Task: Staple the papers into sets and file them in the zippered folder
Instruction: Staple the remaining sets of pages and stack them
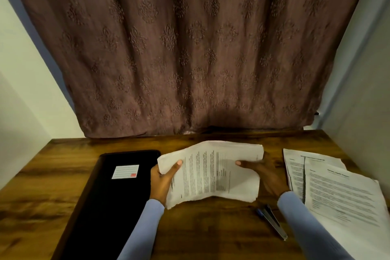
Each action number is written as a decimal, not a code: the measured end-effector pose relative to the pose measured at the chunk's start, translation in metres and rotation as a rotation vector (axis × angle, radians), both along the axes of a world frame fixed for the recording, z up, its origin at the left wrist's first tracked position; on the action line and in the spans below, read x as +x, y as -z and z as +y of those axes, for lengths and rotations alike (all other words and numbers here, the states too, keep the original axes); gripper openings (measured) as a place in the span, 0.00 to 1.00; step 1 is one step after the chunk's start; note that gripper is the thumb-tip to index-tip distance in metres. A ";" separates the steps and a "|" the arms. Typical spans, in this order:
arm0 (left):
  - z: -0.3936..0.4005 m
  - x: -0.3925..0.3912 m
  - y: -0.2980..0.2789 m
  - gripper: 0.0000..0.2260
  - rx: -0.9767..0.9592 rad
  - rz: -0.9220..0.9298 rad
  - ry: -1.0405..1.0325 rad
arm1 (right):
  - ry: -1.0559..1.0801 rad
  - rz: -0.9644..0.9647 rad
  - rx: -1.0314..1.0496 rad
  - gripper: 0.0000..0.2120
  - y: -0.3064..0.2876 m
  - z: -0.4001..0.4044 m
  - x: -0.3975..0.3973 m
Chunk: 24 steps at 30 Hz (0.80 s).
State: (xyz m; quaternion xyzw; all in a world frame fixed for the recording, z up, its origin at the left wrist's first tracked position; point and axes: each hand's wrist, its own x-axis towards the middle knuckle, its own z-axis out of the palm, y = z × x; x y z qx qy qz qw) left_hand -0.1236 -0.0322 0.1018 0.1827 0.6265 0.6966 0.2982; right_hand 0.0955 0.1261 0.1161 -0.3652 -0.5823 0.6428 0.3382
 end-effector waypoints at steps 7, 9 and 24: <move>-0.003 -0.002 0.012 0.13 -0.063 0.036 0.068 | 0.027 -0.073 0.035 0.26 0.015 0.000 0.003; 0.000 -0.001 0.009 0.16 -0.047 0.049 0.052 | 0.049 -0.095 0.053 0.21 0.013 0.003 -0.001; 0.004 -0.001 0.010 0.13 -0.055 0.023 0.073 | 0.075 -0.157 0.036 0.26 0.011 0.007 -0.001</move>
